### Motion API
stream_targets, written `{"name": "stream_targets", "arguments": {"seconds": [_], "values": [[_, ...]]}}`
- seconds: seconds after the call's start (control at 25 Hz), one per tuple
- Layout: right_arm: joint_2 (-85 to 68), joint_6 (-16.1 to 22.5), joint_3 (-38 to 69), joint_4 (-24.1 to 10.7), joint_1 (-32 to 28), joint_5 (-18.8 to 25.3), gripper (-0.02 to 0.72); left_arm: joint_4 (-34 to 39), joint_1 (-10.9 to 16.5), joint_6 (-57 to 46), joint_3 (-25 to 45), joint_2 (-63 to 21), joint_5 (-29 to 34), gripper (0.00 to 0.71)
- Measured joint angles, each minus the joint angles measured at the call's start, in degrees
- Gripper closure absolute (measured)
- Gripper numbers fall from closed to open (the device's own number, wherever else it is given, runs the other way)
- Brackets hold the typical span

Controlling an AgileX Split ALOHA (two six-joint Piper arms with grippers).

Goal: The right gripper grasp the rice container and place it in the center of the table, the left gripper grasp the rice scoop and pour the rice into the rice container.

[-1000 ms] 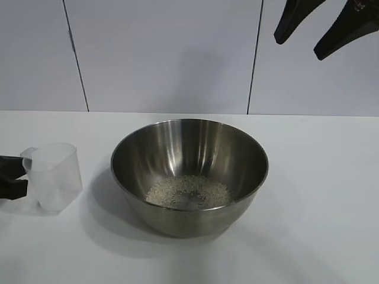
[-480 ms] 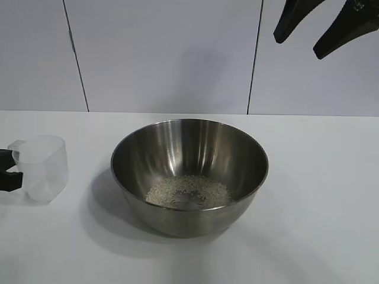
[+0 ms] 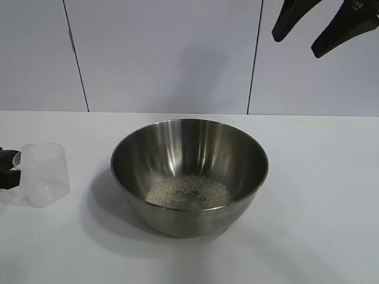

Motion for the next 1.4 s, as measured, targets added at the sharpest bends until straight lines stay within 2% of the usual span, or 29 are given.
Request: {"name": "stream_targets", "arguments": {"seconds": [0.12,0.28,0.44,0.6,0.72,0.8,0.96,1.08,1.16,1.24,1.4], "values": [[0.0,0.0,0.0,0.0,0.0,0.0,0.261,-3.9,0.0,0.0,1.2,0.0,-0.1,0.319],[0.0,0.0,0.0,0.0,0.0,0.0,0.261,-8.8,0.0,-0.6,2.8,0.0,-0.2,0.306],[0.0,-0.1,0.0,0.1,0.0,-0.1,0.261,-10.2,0.0,-6.5,3.2,-0.9,-0.1,0.305],[0.0,-0.2,0.0,0.1,0.0,-0.1,0.261,-12.1,0.0,-10.2,3.5,-7.0,-0.1,0.305],[0.0,-0.2,0.0,0.1,0.0,-0.3,0.261,-10.6,0.0,-13.0,3.3,-13.1,0.3,0.305],[0.0,-0.2,0.0,0.1,0.0,-0.4,0.261,-7.4,0.0,-15.9,1.8,-18.1,5.7,0.305],[0.0,-0.2,0.0,0.1,0.0,-0.4,0.261,6.1,0.0,-28.1,-4.5,-26.1,24.8,0.305],[0.0,-0.2,0.0,0.1,0.0,-0.4,0.261,21.0,0.0,-43.4,-11.0,-30.9,37.0,0.305],[0.0,-0.3,0.0,0.1,0.0,-0.4,0.261,34.3,-0.4,-57.2,-16.0,-33.0,41.5,0.305],[0.0,-0.4,0.0,0.1,0.0,-0.4,0.261,48.1,-1.3,-71.7,-20.8,-34.0,43.0,0.305],[0.0,-0.4,0.0,0.2,0.0,-0.4,0.261,80.0,-5.1,-106.7,-30.7,-33.5,40.0,0.328]]}}
